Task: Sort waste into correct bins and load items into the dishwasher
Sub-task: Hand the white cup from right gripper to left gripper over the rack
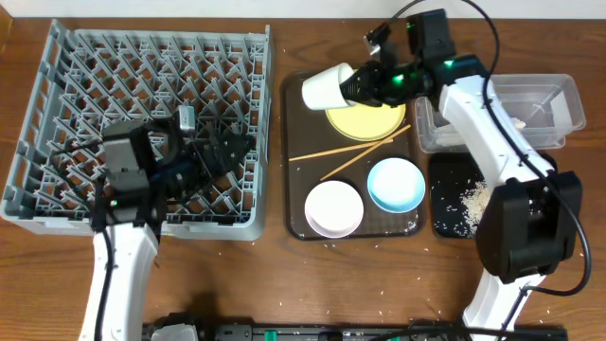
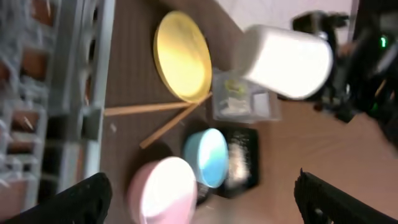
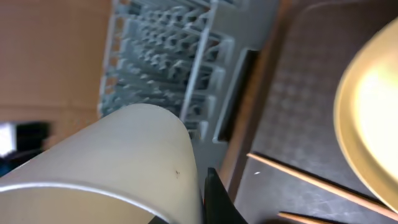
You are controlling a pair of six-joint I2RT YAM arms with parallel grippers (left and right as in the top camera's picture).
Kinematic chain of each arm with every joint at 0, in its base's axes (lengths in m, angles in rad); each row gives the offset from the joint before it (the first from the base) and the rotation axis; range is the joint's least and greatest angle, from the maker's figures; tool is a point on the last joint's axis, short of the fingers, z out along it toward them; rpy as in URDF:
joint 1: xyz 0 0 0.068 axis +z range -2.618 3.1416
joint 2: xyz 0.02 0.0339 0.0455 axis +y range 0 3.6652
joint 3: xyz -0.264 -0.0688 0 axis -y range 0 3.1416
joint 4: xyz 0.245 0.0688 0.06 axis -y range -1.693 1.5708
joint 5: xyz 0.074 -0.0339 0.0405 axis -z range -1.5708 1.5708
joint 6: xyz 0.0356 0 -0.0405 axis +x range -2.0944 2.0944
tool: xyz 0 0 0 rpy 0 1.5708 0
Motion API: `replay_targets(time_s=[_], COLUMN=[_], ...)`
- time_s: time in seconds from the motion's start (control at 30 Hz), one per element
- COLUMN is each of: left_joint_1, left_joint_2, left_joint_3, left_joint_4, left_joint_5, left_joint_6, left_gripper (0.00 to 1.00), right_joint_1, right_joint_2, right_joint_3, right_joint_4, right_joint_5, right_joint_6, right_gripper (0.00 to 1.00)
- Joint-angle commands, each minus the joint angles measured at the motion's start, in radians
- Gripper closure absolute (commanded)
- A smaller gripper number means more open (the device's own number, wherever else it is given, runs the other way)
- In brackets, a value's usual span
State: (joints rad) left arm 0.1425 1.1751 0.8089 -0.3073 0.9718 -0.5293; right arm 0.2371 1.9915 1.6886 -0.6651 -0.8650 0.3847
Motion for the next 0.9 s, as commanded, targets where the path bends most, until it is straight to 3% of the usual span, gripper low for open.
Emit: replay_targets(time_s=[0.0, 0.2, 0.87], left_joint_1=[0.005, 0.005, 0.005], left_joint_2=[0.063, 0.094, 0.099], left_joint_3=[0.016, 0.016, 0.014], left_joint_4=[0.002, 0.002, 0.209], left_joint_5=[0.068, 0.070, 0.174], left_joint_6=[-0.349, -0.464, -0.502], left_gripper=[0.05, 0.05, 0.05], right_joint_1=[0.004, 0.045, 0.146], right_joint_2=[-0.016, -0.004, 0.093], right_joint_3=[0.016, 0.007, -0.001], right_joint_4=[-0.002, 0.000, 0.134], right_joint_5=[-0.220, -0.268, -0.453], right_joint_6=[-0.084, -0.087, -0.086], right_gripper=[0.99, 0.99, 0.99])
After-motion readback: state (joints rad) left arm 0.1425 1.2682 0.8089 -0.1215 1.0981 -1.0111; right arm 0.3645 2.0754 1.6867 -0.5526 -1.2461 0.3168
